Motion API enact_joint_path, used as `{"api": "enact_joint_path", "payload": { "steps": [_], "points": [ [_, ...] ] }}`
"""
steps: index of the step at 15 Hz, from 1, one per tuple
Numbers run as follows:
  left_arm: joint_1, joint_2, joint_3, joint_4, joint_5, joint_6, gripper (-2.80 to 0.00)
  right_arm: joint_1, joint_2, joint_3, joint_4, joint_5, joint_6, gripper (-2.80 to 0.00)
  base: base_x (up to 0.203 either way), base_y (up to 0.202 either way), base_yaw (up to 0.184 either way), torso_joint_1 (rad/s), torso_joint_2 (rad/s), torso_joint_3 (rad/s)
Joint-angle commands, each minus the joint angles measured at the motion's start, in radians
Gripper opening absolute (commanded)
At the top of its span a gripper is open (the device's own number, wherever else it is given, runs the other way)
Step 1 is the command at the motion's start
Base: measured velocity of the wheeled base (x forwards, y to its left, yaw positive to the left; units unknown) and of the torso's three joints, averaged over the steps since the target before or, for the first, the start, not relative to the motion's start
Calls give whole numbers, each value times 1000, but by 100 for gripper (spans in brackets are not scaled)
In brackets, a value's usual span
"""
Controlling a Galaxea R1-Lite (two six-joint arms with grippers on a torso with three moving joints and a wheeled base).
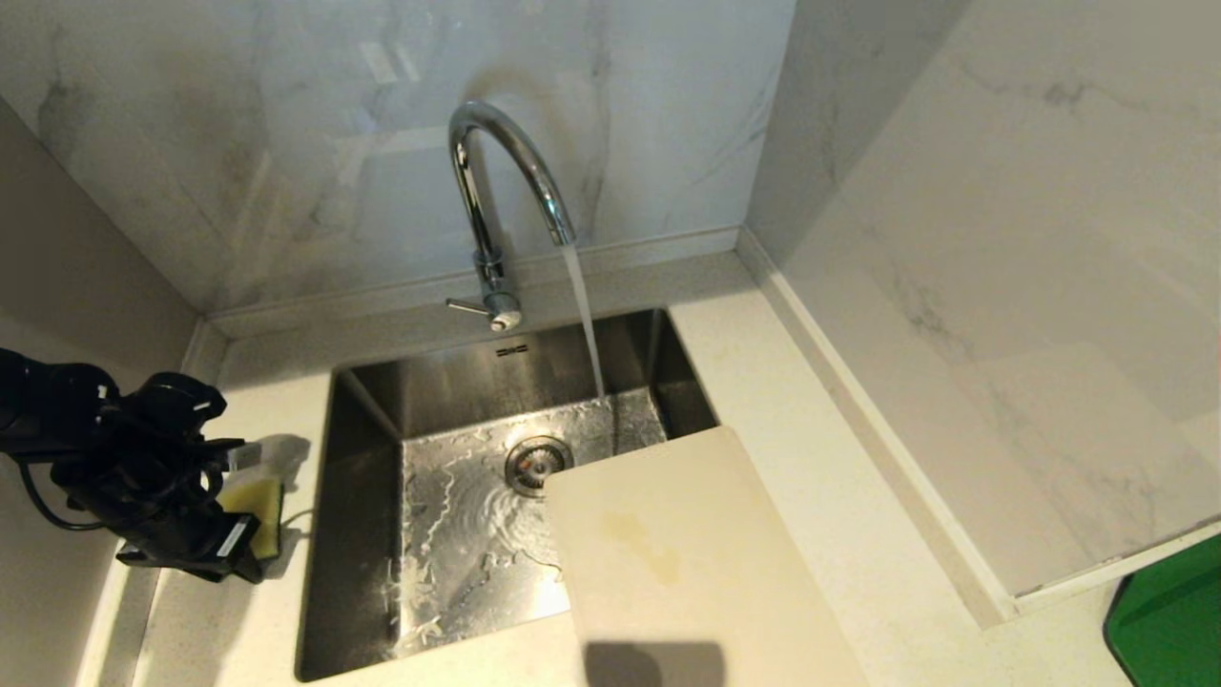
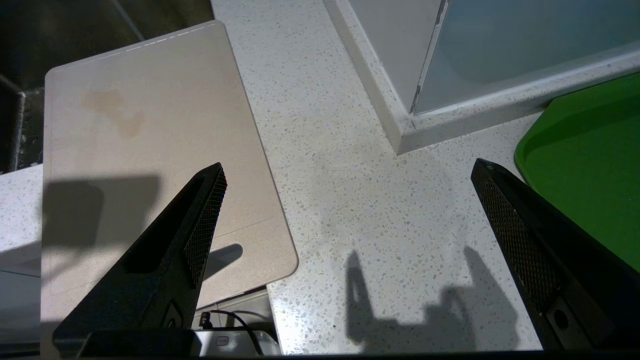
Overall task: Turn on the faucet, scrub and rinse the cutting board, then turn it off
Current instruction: Pick up the cleaning cloth
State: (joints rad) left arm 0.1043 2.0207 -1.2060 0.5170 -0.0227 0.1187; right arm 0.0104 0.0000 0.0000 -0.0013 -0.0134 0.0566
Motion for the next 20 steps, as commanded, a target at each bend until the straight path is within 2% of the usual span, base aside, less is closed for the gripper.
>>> {"api": "enact_joint_path", "payload": {
  "steps": [1,8,11,19,20],
  "points": [
    [0,6,-3,3,-2,1,-280,0,-2,2,0,0,0,0,0,0,0,0,0,0],
    [-1,-96,6,8,-4,3,-280,0,-2,2,0,0,0,0,0,0,0,0,0,0],
    [-6,-160,18,15,-2,30,-280,0,-2,2,0,0,0,0,0,0,0,0,0,0],
    [-6,-178,43,9,-3,39,-280,0,-2,2,0,0,0,0,0,0,0,0,0,0],
    [-6,-171,42,6,-3,37,0,0,-2,2,0,0,0,0,0,0,0,0,0,0]
  ]
}}
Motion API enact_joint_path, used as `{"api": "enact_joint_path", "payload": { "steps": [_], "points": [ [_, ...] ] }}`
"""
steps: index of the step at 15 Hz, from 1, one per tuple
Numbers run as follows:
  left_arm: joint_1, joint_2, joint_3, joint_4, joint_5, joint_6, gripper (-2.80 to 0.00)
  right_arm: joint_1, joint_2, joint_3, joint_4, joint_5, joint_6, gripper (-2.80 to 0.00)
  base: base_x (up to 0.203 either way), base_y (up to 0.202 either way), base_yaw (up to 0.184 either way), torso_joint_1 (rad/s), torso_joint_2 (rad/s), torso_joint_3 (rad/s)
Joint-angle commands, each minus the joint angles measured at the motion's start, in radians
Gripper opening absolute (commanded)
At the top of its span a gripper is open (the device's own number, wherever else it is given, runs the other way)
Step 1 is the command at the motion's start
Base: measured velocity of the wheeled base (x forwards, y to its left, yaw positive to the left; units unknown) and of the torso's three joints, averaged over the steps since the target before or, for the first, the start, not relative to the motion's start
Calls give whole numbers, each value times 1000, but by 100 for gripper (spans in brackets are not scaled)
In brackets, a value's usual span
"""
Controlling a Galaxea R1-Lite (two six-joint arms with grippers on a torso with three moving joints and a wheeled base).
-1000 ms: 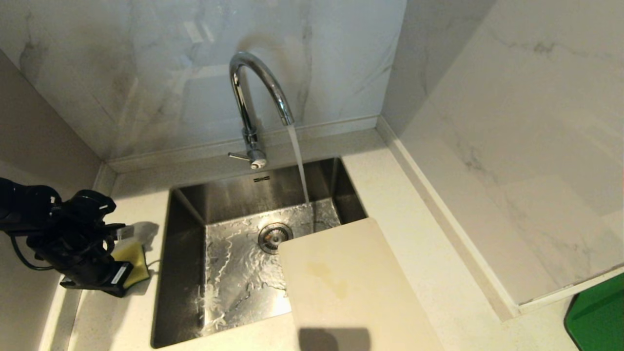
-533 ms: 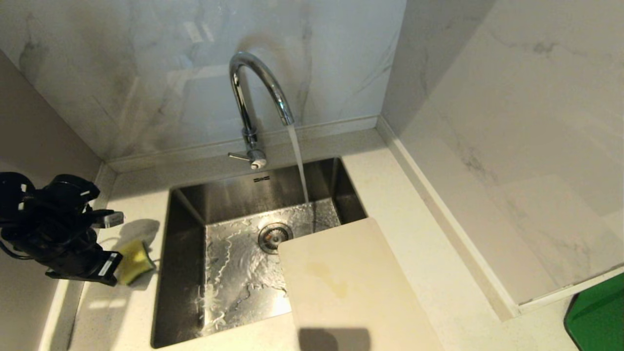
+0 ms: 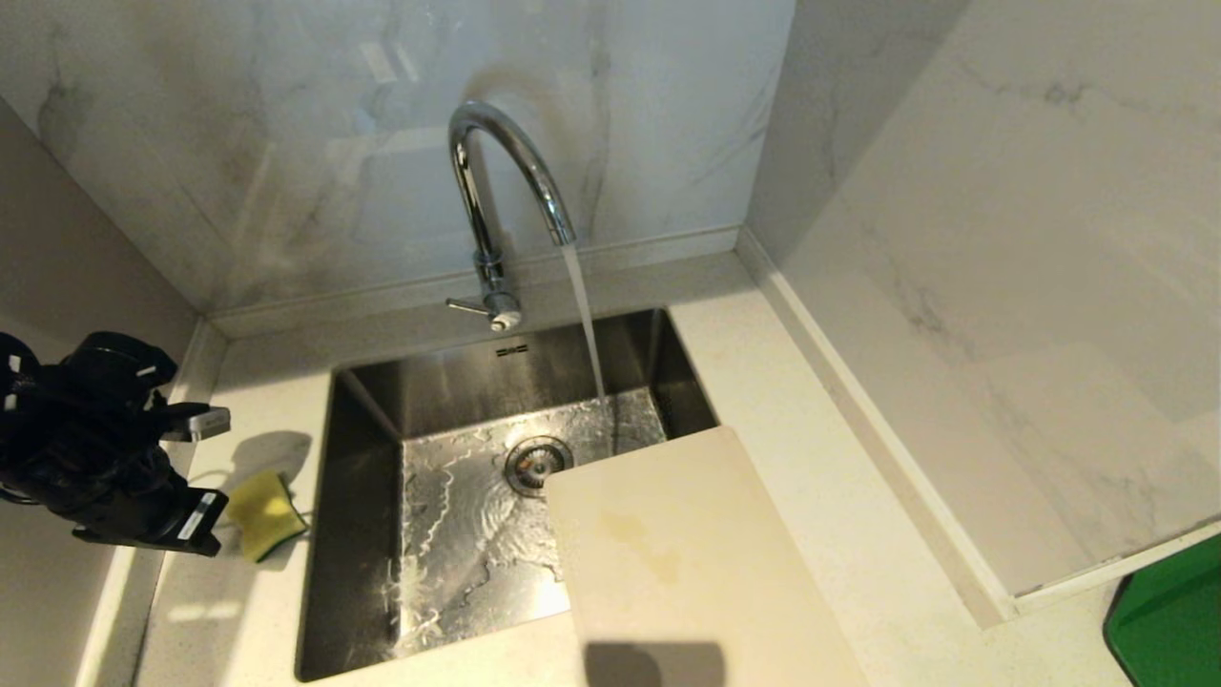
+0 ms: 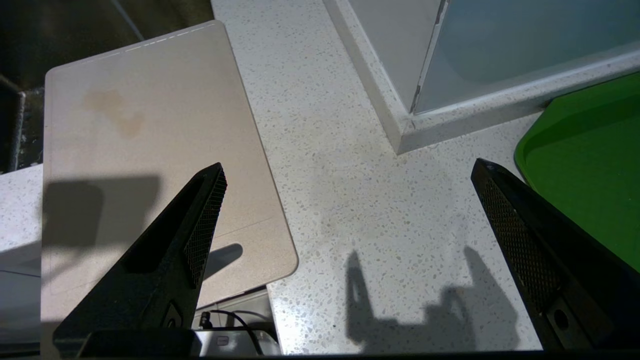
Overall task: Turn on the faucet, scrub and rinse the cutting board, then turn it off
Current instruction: Pick up the cleaning cloth
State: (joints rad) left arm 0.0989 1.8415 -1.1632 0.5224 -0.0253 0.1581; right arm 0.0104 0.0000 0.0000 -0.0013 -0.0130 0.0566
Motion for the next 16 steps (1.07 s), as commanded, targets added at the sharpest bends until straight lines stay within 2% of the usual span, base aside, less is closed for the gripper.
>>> {"api": "enact_joint_path", "payload": {
  "steps": [1,3,8,10,12,16],
  "points": [
    [-1,20,-9,-2,-1,-14,0,0,-2,2,0,-1,0,0,0,0,0,0,0,0],
    [-11,42,-36,-5,0,-118,0,0,-2,2,0,-1,0,0,0,0,0,0,0,0],
    [-82,118,-84,-23,22,-509,0,0,-2,2,0,-1,0,0,0,0,0,0,0,0],
    [-105,142,-104,-25,58,-617,0,0,-2,2,0,-1,0,0,0,0,0,0,0,0],
    [-114,145,-117,-25,67,-673,0,0,-2,2,0,-1,0,0,0,0,0,0,0,0],
    [-115,158,-126,-28,74,-732,0,0,-2,2,0,-1,0,0,0,0,0,0,0,0]
  ]
}}
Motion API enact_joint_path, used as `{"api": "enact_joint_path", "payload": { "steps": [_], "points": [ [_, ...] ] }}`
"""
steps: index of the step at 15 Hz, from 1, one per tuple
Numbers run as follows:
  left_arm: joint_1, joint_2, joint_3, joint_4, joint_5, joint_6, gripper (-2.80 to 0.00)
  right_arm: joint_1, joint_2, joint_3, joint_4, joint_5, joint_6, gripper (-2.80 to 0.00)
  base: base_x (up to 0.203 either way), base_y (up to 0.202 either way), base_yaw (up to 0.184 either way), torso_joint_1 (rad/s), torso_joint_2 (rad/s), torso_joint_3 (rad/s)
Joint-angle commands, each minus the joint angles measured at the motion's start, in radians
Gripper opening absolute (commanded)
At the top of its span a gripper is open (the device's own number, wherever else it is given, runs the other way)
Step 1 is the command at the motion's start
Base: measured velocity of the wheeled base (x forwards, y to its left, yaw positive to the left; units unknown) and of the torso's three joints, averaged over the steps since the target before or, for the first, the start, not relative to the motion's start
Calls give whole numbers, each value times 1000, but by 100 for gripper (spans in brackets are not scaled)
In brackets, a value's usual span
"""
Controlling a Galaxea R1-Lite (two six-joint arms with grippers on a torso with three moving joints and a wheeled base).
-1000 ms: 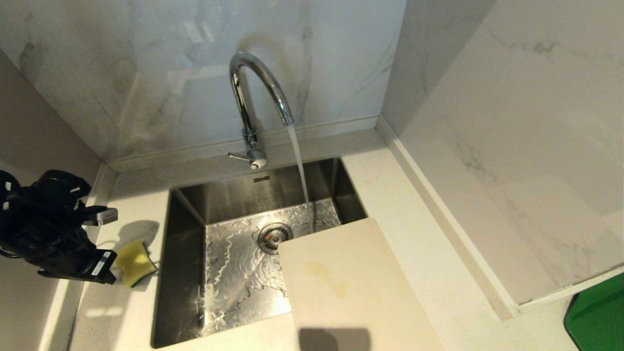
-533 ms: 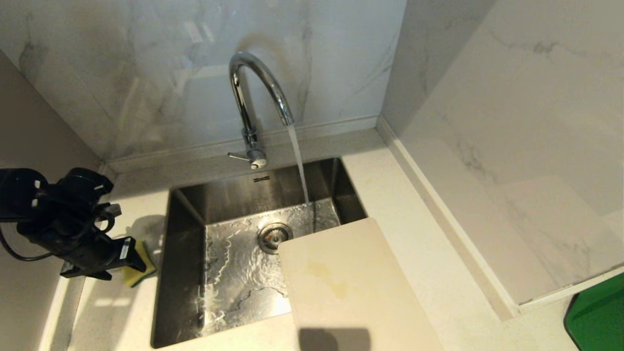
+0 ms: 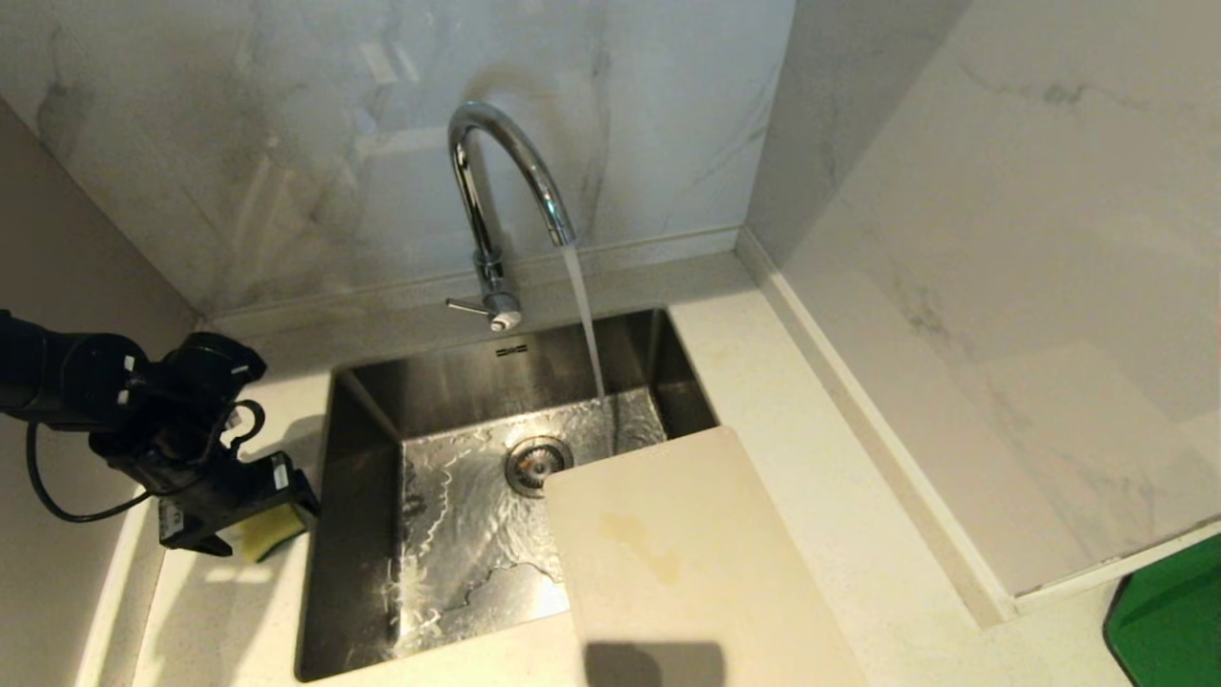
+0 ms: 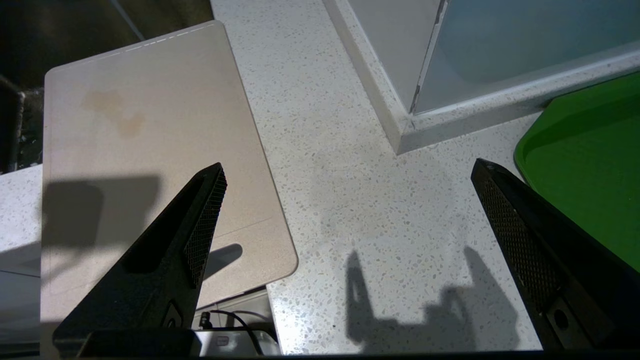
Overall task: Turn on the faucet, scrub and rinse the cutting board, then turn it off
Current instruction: Pick up the cleaning cloth
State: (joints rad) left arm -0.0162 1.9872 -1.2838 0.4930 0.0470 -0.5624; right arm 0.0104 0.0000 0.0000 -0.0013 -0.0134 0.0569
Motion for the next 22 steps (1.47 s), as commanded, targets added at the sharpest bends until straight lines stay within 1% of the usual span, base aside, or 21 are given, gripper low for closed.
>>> {"api": "enact_joint_path", "payload": {
  "steps": [1,3,8,9,14,22],
  "points": [
    [1,19,-8,-11,6,-17,0,0,-2,2,0,0,0,0,0,0,0,0,0,0],
    [0,37,-10,-20,63,-20,0,0,-2,2,0,0,0,0,0,0,0,0,0,0],
    [1,65,-6,-36,74,-19,0,0,-2,2,0,0,0,0,0,0,0,0,0,0],
    [1,71,-5,-39,75,-19,-280,0,-2,2,0,0,0,0,0,0,0,0,0,0],
    [1,64,-5,-50,70,-24,-280,0,-2,2,0,0,0,0,0,0,0,0,0,0],
    [-5,-30,42,-41,78,-8,-280,0,-2,2,0,0,0,0,0,0,0,0,0,0]
  ]
}}
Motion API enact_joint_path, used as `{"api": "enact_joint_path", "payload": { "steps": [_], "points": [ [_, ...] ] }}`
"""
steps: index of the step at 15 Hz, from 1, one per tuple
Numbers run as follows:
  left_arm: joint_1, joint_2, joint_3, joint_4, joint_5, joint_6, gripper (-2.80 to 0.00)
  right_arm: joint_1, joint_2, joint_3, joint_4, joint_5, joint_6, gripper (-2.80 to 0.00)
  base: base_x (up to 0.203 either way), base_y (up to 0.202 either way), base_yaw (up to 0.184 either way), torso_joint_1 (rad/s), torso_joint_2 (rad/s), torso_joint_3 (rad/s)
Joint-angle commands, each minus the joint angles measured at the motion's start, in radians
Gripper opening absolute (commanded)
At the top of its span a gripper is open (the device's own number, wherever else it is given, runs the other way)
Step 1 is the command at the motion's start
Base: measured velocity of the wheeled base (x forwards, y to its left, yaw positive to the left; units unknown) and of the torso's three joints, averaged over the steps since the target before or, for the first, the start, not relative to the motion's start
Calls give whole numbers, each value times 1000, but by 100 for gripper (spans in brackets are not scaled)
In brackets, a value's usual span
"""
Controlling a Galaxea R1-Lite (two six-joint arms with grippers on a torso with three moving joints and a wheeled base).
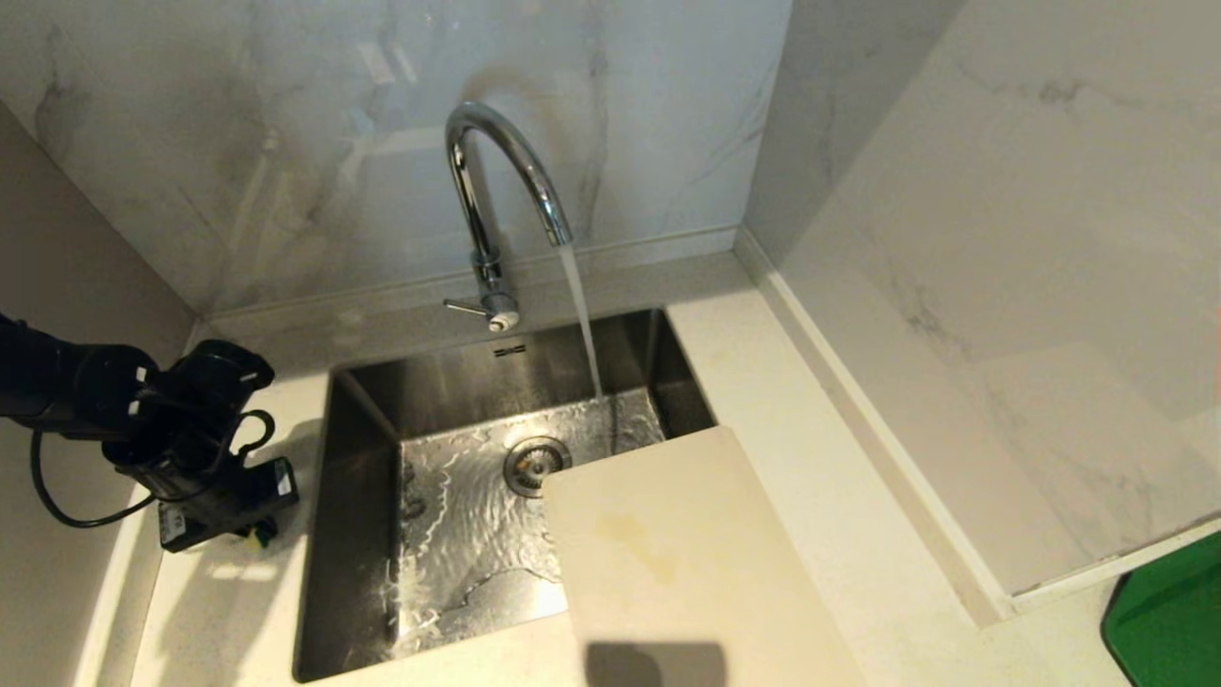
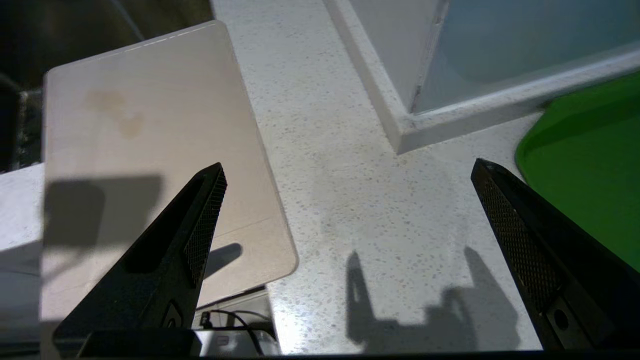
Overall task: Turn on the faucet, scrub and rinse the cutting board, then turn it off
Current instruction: Pick up the cleaning cloth
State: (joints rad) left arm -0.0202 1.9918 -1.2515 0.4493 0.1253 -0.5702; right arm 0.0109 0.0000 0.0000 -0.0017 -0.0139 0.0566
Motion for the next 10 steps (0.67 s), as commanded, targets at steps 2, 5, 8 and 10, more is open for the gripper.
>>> {"api": "enact_joint_path", "payload": {
  "steps": [2,5,8,10],
  "points": [
    [-3,-78,26,3,-1,50,-280,0,-2,2,0,0,0,0,0,0,0,0,0,0],
    [-11,-170,46,10,-10,140,-280,0,-2,2,0,0,0,0,0,0,0,0,0,0],
    [-29,-283,58,56,-59,276,-280,0,-2,2,0,0,0,0,0,0,0,0,0,0],
    [-31,-356,63,103,-106,418,-280,0,-2,2,0,0,0,0,0,0,0,0,0,0]
  ]
}}
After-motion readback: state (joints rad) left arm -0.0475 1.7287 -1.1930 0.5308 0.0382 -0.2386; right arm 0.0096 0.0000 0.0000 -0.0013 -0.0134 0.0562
